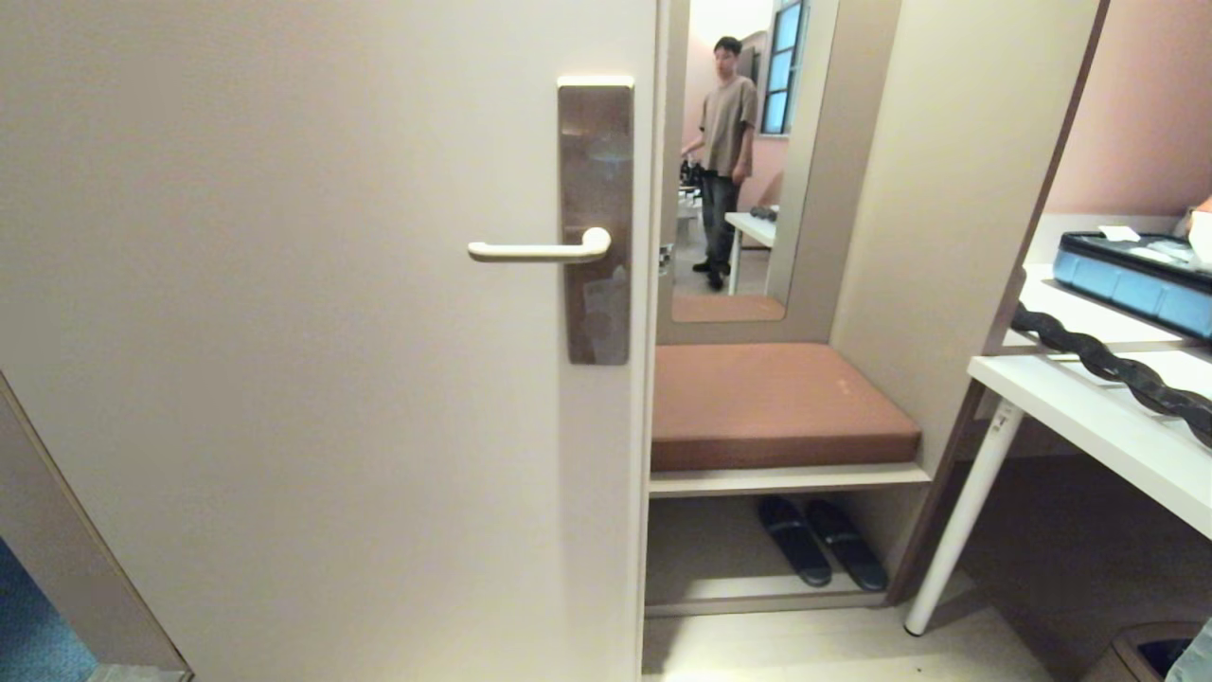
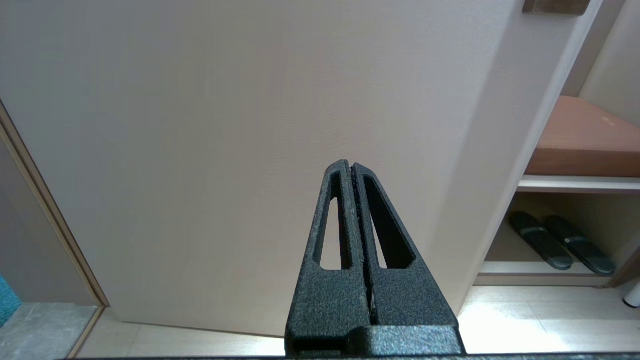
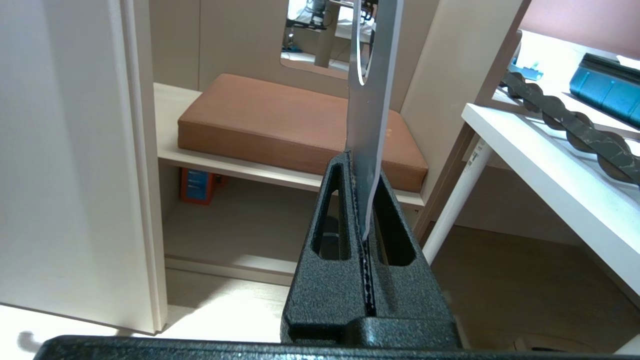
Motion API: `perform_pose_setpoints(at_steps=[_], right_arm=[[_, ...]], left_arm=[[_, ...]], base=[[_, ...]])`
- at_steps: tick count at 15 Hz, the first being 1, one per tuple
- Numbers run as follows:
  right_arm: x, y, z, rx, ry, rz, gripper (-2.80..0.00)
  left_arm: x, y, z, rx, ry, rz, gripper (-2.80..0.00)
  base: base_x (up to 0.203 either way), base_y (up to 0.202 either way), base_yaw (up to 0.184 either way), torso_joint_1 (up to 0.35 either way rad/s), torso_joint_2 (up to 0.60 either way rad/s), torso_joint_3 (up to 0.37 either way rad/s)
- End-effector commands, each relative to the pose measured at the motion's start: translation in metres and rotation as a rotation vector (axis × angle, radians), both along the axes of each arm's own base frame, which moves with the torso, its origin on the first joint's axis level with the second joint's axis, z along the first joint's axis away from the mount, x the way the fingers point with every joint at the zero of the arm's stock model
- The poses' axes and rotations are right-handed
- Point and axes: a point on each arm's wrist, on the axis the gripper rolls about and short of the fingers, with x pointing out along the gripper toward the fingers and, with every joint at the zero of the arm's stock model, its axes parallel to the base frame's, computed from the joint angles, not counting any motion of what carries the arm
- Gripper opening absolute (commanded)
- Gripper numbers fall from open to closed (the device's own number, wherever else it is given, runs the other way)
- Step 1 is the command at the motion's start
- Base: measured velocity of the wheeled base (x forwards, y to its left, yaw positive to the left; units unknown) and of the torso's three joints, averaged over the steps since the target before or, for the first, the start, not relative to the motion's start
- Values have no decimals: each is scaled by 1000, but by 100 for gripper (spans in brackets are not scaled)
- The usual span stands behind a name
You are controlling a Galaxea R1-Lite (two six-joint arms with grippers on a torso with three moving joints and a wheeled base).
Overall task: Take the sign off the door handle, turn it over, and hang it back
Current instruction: Hand it to the other hand
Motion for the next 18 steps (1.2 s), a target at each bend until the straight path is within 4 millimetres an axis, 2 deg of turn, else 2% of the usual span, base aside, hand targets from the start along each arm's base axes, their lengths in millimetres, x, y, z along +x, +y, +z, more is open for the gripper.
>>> perform_pose_setpoints(at_steps=[1,10,18], right_arm=[[0,0,0,-2,0,1,-280],[0,0,0,-2,0,1,-280],[0,0,0,-2,0,1,-280]], left_arm=[[0,0,0,0,1,0,-280],[0,0,0,-1,0,1,-280],[0,0,0,-6,0,1,-280]], base=[[0,0,0,0,0,0],[1,-8,2,0,0,-1],[0,-182,2,3,2,2]])
